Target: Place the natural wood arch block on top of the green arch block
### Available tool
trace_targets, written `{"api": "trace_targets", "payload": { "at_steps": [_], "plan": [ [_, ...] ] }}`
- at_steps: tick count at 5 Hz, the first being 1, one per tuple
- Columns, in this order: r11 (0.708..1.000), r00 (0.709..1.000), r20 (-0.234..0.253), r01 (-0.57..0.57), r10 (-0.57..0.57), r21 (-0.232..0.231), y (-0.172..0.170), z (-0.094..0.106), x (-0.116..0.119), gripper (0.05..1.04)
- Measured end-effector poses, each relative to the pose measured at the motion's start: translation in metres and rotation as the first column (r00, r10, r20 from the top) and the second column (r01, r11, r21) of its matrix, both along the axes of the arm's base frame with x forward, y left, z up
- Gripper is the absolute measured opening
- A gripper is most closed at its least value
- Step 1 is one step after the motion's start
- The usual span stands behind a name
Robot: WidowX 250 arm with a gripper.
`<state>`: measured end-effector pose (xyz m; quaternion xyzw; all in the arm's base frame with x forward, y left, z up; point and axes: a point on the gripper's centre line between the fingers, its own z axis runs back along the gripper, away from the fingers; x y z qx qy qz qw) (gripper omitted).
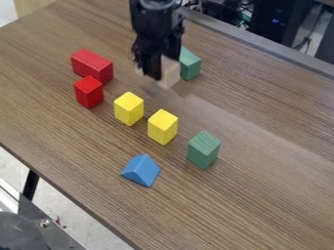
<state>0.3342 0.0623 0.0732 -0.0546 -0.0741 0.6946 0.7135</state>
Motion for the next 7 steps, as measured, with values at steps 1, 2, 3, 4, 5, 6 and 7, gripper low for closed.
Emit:
{"api": "trace_targets", "payload": {
  "at_steps": [1, 2, 3, 4, 5, 6, 7],
  "plan": [
    [1.000, 1.000, 0.019, 0.001, 0.000, -0.026, -0.003, 0.018, 0.012, 0.573],
    [1.000, 0.999, 0.031, 0.010, -0.009, -0.022, -0.001, 0.025, 0.024, 0.573],
    [0.999, 0.999, 0.022, 0.025, -0.025, -0.021, 0.001, 0.021, 0.036, 0.573],
    [0.999, 0.999, 0.024, 0.036, -0.036, -0.012, 0.004, 0.022, 0.045, 0.573],
    [0.999, 0.999, 0.002, 0.053, -0.053, 0.002, 0.007, 0.018, 0.050, 0.573],
    [0.998, 0.998, 0.003, 0.066, -0.066, 0.009, 0.005, 0.018, 0.051, 0.573],
    [0.997, 0.997, 0.008, 0.079, -0.079, 0.014, 0.002, 0.017, 0.053, 0.573]
  ]
}}
